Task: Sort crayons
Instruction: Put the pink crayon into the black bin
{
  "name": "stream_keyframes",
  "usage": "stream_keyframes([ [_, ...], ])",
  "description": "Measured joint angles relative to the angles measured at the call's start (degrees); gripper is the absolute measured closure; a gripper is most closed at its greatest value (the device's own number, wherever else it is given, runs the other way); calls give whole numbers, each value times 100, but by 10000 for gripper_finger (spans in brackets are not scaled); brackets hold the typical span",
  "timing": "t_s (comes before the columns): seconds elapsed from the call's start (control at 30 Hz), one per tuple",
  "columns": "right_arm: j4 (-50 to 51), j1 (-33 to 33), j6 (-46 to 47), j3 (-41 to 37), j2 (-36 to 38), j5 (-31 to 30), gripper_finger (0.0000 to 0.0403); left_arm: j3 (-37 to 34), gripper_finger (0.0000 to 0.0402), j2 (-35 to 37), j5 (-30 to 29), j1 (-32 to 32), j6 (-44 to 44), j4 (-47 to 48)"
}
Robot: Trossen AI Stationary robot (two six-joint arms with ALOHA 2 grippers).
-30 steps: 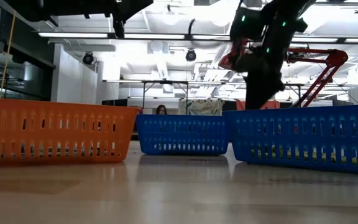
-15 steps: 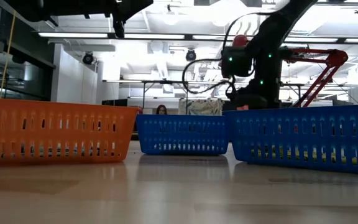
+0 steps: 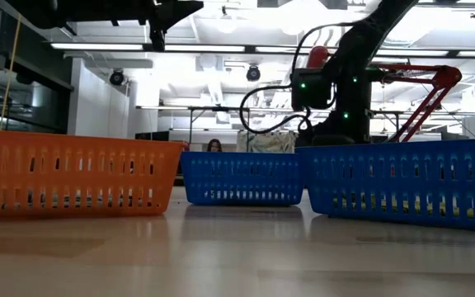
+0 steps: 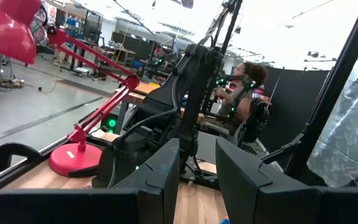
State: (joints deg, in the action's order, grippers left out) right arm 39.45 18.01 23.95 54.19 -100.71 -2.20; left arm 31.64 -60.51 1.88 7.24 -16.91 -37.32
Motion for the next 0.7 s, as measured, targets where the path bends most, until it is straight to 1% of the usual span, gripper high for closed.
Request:
stream_keyframes([
  [0.07, 59, -4, -55, 0, -7, -92, 332, 0, 308, 0, 0, 0, 0, 29],
  [0.13, 124, -4, -133, -6, 22, -139, 375, 0, 308, 0, -1, 0, 0, 18],
  [0.17, 141, -3, -160, -8, 68, -137, 387, 0, 308, 0, -1, -1, 0, 19],
  [0.3, 303, -92, -242, -74, 457, -98, 389, 0, 308, 0, 0, 0, 0, -41],
  [0.33, 273, -136, -315, -98, 637, -96, 394, 0, 308, 0, 1, -1, 0, -48],
  [0.4, -96, -214, -343, -202, 1107, -106, 398, 0, 308, 0, 0, 1, 3, -41],
  [0.5, -424, -290, -172, -658, 1839, -115, 399, 0, 308, 0, 1, -1, 2, -41],
  [0.7, -2220, -459, 606, -2013, 3417, -117, 401, 0, 308, 0, -1, 1, 9, -57],
])
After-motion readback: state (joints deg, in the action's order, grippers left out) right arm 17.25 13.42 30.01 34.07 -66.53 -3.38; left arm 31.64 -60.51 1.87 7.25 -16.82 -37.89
